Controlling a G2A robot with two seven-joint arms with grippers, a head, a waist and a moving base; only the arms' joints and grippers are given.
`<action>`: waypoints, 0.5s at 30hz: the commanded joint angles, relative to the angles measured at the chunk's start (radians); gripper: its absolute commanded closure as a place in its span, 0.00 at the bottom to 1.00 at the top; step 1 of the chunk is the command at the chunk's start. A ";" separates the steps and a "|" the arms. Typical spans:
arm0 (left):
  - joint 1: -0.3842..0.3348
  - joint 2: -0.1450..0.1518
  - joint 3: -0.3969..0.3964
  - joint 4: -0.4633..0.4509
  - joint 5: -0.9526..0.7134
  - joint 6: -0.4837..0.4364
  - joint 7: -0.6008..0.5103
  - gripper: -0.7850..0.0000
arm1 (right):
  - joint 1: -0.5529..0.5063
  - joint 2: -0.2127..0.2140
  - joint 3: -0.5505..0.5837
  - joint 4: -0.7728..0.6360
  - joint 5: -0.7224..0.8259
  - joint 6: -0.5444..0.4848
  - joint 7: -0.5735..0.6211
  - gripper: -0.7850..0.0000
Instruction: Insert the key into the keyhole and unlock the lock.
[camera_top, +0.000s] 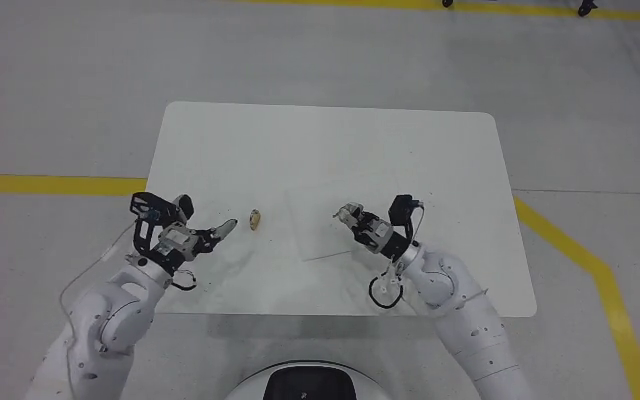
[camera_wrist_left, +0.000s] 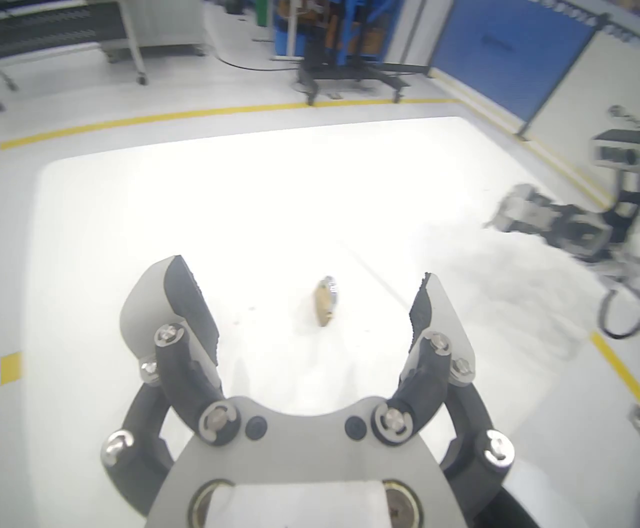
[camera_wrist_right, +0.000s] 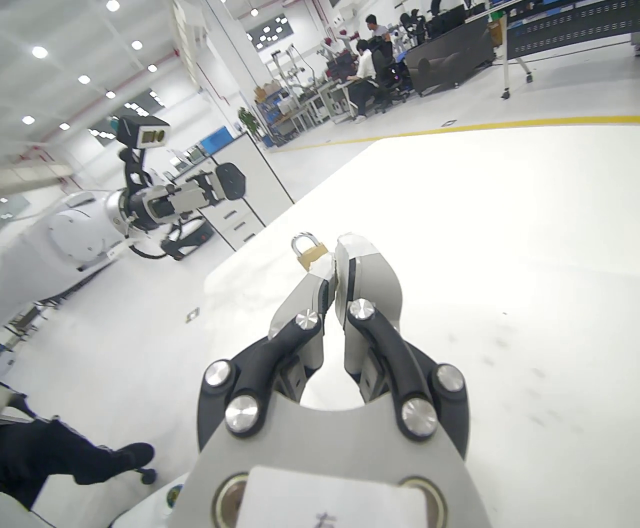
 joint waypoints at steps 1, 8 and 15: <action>-0.050 0.003 0.014 0.018 -0.117 -0.069 -0.119 0.00 | 0.031 -0.007 -0.023 0.056 0.086 -0.058 -0.007 1.00; -0.248 0.010 0.113 0.152 -0.567 -0.163 -0.501 0.00 | 0.108 -0.025 -0.074 0.172 0.249 -0.184 -0.015 1.00; -0.292 0.014 0.114 0.133 -0.488 -0.125 -0.521 0.00 | 0.122 -0.025 -0.067 0.193 0.255 -0.173 -0.027 1.00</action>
